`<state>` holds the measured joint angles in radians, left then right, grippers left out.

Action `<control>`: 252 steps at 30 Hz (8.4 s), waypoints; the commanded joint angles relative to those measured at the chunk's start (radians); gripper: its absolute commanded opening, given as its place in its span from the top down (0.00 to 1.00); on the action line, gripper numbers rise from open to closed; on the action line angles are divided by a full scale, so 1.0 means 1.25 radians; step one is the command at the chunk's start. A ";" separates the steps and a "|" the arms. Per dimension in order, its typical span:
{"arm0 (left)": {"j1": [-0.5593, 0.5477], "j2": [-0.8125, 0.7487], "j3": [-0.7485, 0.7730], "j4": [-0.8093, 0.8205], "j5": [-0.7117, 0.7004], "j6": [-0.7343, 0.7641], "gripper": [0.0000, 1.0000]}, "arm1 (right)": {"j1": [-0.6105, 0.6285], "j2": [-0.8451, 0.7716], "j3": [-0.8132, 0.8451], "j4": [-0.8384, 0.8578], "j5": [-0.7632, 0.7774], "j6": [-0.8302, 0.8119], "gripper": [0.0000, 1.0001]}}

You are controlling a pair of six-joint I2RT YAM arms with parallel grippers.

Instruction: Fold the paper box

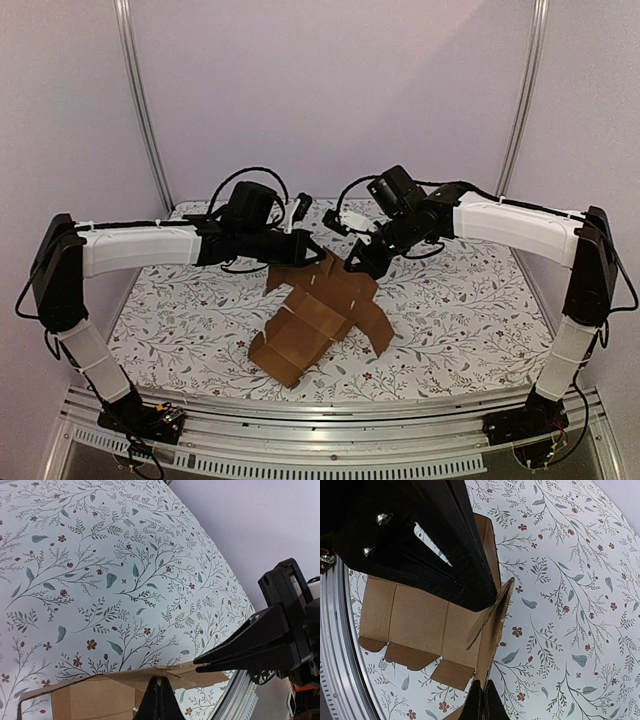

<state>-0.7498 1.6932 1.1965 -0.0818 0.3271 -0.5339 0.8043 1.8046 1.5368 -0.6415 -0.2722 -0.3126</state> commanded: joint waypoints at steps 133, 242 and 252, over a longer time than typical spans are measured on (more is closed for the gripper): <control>-0.048 0.174 -0.020 -0.251 -0.388 0.092 1.00 | -0.132 0.100 -0.032 -0.023 -0.045 0.246 1.00; 0.101 -0.125 -0.217 -0.004 -0.213 0.067 0.87 | 0.005 -0.049 -0.098 0.058 0.148 -0.231 1.00; 0.127 0.000 -0.196 0.098 -0.043 0.045 0.88 | 0.013 -0.059 -0.122 0.086 0.148 -0.222 1.00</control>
<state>-0.5980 1.6566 0.9424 -0.0410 0.1539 -0.4622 0.8135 1.7672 1.4132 -0.5690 -0.0910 -0.5884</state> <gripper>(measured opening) 0.123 0.006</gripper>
